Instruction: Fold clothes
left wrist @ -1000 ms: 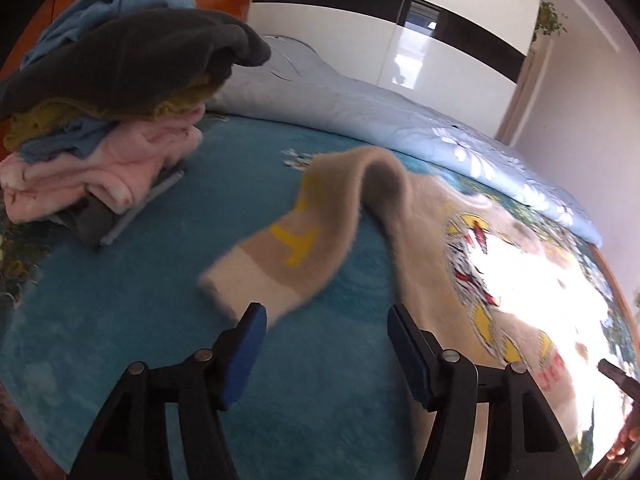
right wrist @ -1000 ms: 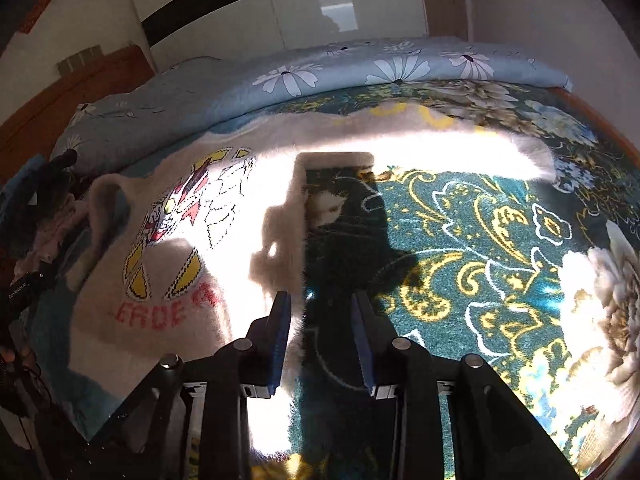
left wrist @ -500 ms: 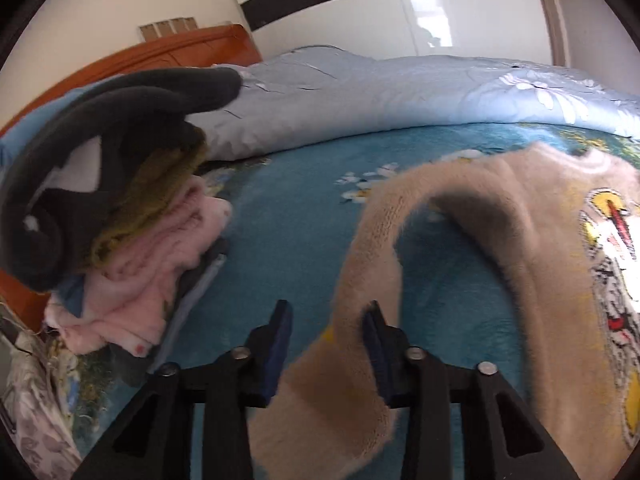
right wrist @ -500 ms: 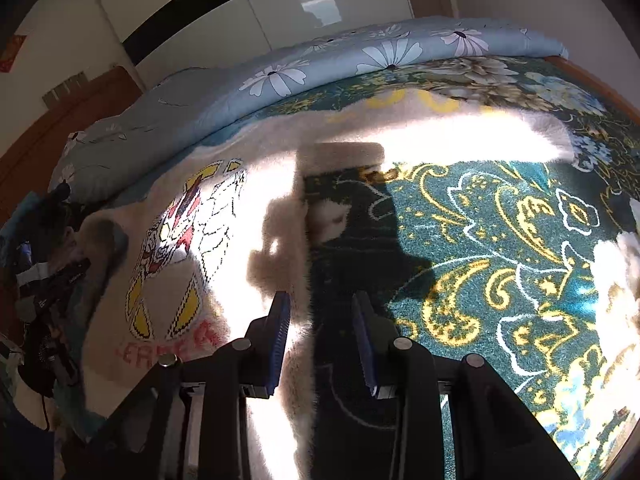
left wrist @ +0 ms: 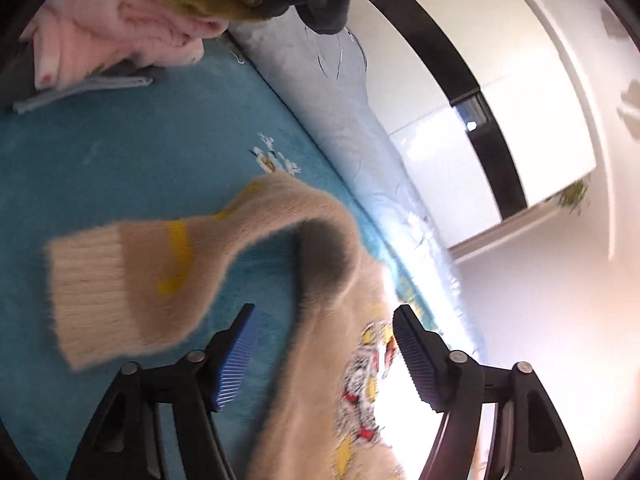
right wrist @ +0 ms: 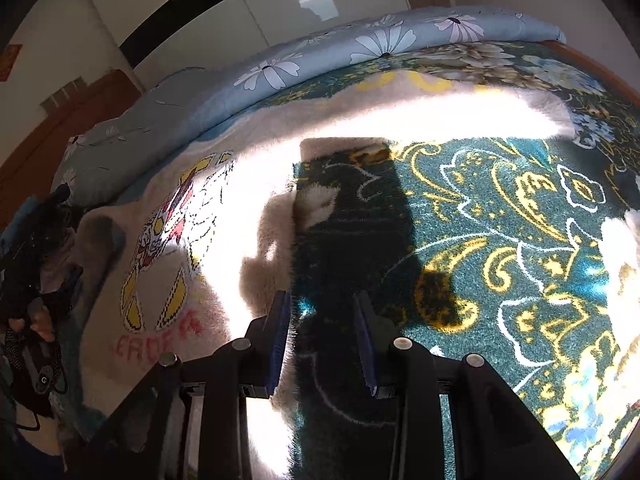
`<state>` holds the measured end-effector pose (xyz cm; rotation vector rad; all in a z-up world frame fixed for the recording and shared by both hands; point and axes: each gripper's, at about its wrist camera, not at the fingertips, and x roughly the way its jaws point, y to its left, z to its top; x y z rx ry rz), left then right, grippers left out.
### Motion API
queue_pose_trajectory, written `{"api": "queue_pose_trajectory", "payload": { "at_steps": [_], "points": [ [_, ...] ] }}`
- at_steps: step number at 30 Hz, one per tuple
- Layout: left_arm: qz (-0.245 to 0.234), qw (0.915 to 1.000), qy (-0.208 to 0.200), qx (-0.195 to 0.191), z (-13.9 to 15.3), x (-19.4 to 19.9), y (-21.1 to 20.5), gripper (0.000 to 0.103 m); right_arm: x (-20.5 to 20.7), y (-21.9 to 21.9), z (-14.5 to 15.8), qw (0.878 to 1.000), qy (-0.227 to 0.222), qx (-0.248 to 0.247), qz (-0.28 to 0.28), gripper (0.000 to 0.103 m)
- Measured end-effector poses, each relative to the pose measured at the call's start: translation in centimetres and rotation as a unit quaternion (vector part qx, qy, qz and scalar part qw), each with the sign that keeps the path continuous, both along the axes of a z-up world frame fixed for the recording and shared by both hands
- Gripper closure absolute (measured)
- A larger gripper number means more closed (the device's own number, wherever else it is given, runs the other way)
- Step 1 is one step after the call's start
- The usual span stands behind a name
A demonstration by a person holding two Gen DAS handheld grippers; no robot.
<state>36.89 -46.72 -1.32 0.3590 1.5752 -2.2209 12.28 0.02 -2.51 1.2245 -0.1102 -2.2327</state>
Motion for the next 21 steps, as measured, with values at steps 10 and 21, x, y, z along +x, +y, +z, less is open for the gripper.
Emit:
{"api": "queue_pose_trajectory", "payload": {
  "at_steps": [10, 21],
  "points": [
    [0.147, 0.9856, -0.072, 0.043, -0.4, -2.5, -3.9, 0.022, -0.2, -0.1, -0.9, 1.000, -0.001, 0.014, 0.010, 0.070],
    [0.132, 0.9730, -0.188, -0.020, -0.2, -3.9, -4.1, 0.091, -0.3, -0.2, -1.0, 1.000, 0.003, 0.018, 0.021, 0.070]
  ]
}}
